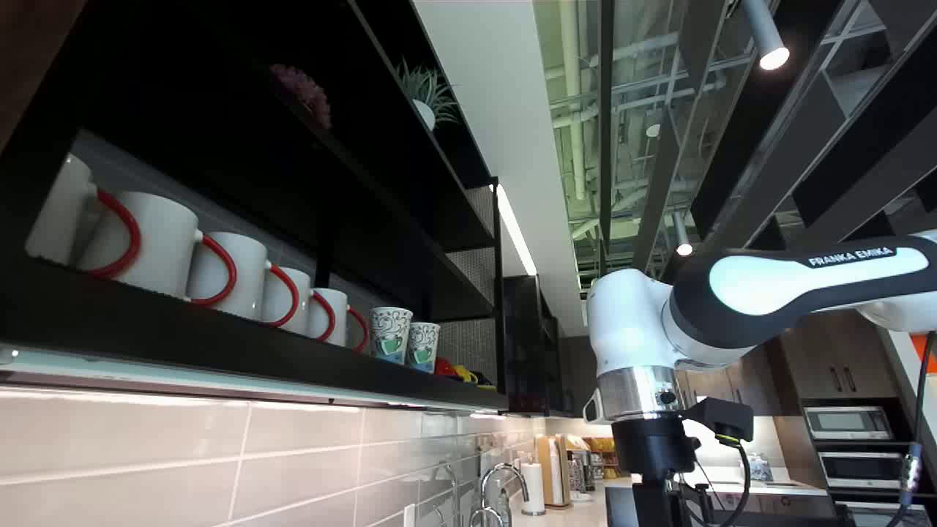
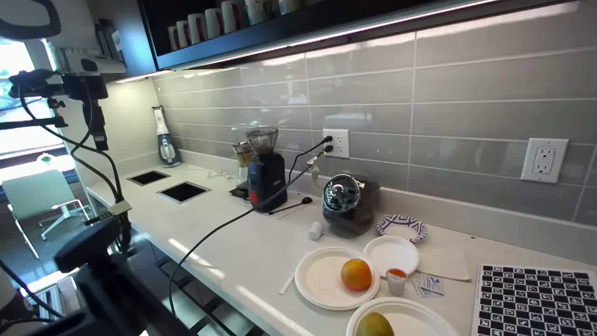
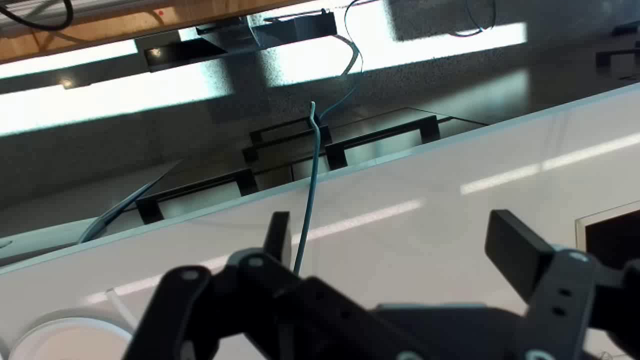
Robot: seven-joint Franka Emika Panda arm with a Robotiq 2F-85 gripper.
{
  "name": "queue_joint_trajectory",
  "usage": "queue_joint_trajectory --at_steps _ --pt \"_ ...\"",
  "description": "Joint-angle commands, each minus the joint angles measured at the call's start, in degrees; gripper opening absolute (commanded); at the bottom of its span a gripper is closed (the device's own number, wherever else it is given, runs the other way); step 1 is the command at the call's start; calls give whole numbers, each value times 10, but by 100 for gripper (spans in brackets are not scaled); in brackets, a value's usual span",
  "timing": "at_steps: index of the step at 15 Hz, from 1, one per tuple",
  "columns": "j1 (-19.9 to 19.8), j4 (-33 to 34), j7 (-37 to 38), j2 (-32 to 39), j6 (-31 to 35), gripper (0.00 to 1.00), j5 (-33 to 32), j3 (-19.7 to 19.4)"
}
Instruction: Put the left cup in the right cup
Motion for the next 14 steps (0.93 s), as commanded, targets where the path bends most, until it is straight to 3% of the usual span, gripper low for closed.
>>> queue_joint_trajectory --at_steps 1,11,14 --pt "-10 2 -6 -1 -3 100 5 7" --pt "-10 1 -6 -1 -3 100 5 7" --pt "-60 14 19 -25 -3 100 -28 -16"
